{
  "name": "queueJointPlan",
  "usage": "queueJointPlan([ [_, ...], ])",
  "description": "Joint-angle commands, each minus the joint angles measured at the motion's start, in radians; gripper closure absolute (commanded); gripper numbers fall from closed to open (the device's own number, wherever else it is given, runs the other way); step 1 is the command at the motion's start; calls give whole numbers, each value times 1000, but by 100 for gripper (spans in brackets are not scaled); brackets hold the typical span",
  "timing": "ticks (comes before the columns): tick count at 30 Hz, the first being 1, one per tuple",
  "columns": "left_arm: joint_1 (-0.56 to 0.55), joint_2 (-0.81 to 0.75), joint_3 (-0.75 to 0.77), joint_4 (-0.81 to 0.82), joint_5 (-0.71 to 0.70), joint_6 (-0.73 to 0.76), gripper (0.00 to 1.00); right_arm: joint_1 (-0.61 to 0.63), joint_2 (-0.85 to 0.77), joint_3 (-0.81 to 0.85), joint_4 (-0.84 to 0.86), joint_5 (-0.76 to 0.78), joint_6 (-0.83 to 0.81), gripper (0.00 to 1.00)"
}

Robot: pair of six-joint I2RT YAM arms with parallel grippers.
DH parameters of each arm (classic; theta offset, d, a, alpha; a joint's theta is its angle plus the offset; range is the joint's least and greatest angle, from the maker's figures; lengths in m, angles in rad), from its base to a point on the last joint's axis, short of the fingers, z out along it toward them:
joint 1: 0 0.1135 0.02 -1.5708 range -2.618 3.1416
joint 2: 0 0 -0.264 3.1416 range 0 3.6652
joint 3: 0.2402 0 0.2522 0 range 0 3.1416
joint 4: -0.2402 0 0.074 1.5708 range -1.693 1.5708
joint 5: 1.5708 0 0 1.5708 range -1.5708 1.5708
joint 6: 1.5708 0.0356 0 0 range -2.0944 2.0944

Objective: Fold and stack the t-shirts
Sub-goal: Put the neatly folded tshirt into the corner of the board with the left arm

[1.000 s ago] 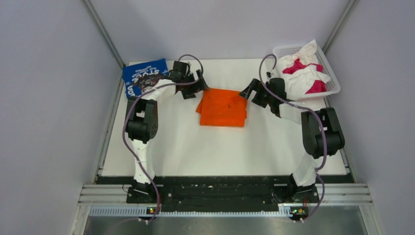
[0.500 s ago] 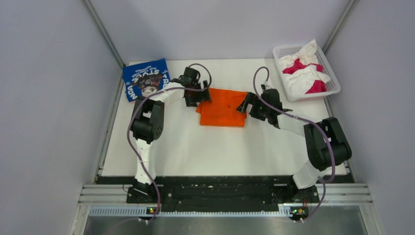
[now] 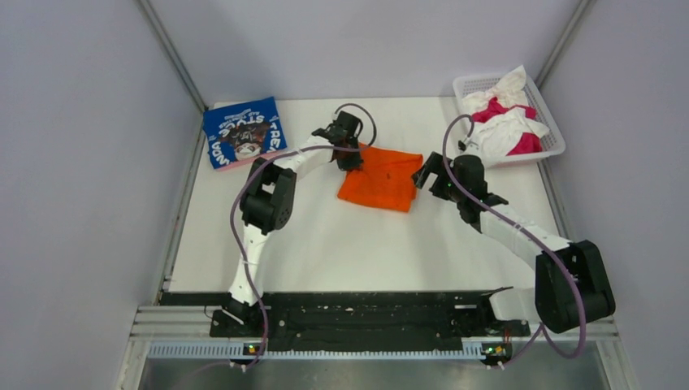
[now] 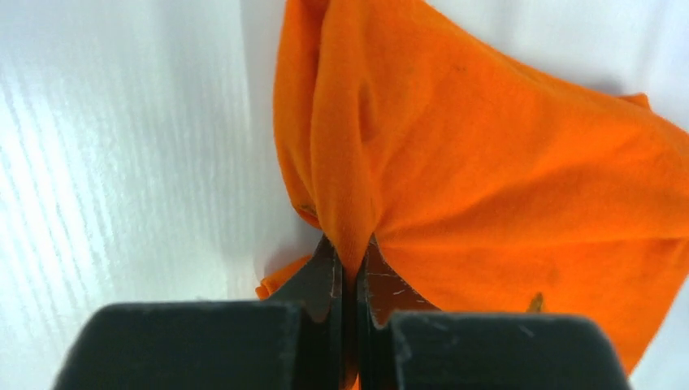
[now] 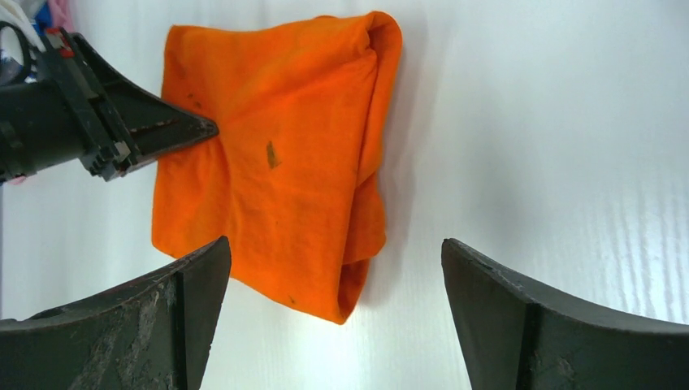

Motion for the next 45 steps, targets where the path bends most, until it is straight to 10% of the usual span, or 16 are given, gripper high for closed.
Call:
queueJointPlan([
  [1,-50,95,97,-160,-181,-16,100,-29,-51,-31,-13,45,-15,1],
  [19,5,-167,84,-77,-948,478,100,-47,-99,-67,10,98,-33,1],
  [29,127,-181,116,127,-960,806,100,-50,-65,-58,21,126,-48,1],
  [45,213,-137,370,-42,-824,765,100,-54,-1,-40,17,148,-56,1],
])
